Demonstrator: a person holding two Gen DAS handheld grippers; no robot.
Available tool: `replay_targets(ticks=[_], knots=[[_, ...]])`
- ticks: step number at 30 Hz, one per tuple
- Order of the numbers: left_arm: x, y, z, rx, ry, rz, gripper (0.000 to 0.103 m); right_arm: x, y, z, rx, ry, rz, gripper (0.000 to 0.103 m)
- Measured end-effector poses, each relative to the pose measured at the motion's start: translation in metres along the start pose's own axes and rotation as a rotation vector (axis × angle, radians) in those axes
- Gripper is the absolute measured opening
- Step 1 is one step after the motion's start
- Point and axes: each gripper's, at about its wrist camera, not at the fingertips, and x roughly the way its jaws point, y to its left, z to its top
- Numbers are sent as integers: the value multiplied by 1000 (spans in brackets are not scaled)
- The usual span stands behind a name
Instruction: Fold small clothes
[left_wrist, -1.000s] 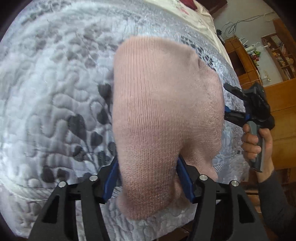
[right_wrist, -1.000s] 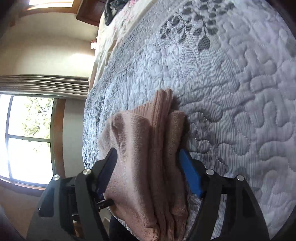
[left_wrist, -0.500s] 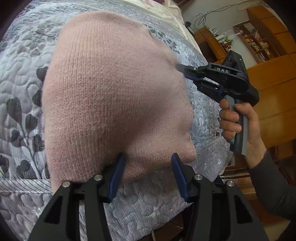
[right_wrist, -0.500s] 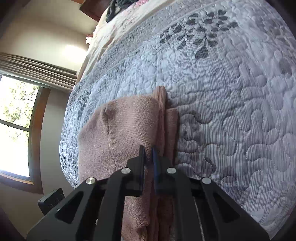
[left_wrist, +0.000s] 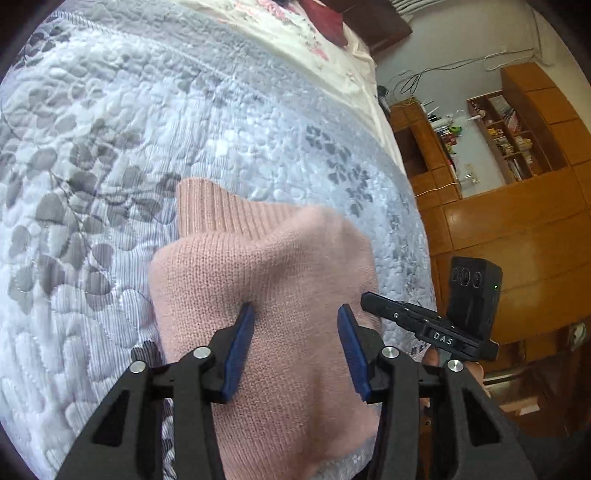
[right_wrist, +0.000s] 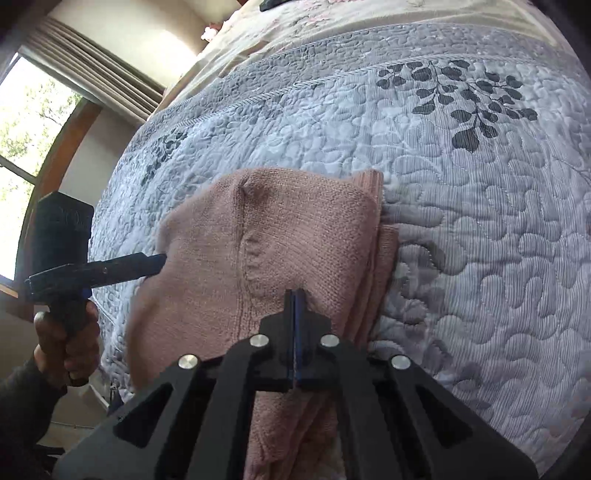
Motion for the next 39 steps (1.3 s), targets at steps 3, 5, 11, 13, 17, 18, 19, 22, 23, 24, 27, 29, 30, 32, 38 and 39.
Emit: replay_targets(ticks=[3, 5, 11, 13, 17, 18, 19, 22, 23, 24, 27, 29, 30, 32, 38, 39], knots=[[-3, -13, -1, 42, -2, 48, 38, -10, -8, -2, 50, -9, 16, 0], [-23, -25, -8, 75, -34, 38, 39, -25, 9, -7, 6, -25, 13, 7], [-35, -31, -56, 187, 9, 124, 36, -18, 33, -43, -110, 80, 14, 0], [-22, -24, -62, 192, 15, 152, 28, -9, 25, -49, -137, 87, -35, 0], [-16, -40, -62, 247, 10, 230, 26, -15, 23, -50, -111, 78, -75, 0], [-21, -47, -64, 265, 5, 242, 26, -19, 29, -51, -123, 78, -87, 0], [-31, -54, -67, 276, -8, 223, 27, -25, 37, -54, -135, 77, -81, 2], [-51, -65, -87, 317, -39, 202, 27, -36, 64, -72, -207, 77, -52, 2], [-46, -60, -90, 308, -22, 239, 27, -34, 67, -78, -227, 86, -65, 3], [-36, -50, -92, 280, 9, 291, 27, -27, 66, -84, -237, 103, -95, 2], [-23, -41, -97, 257, 18, 318, 25, -5, 45, -95, -223, 144, -189, 0], [-28, -56, -100, 299, 7, 352, 27, -11, 43, -97, -191, 131, -186, 0], [-36, -62, -103, 308, -3, 334, 28, -18, 47, -99, -191, 120, -187, 0], [-56, -70, -116, 315, -32, 261, 29, -35, 58, -104, -193, 91, -159, 5], [-22, -34, -151, 210, 57, 340, 30, -14, 66, -134, -232, 156, -187, 0], [-18, -30, -153, 196, 57, 340, 30, -10, 60, -138, -222, 158, -196, 0]])
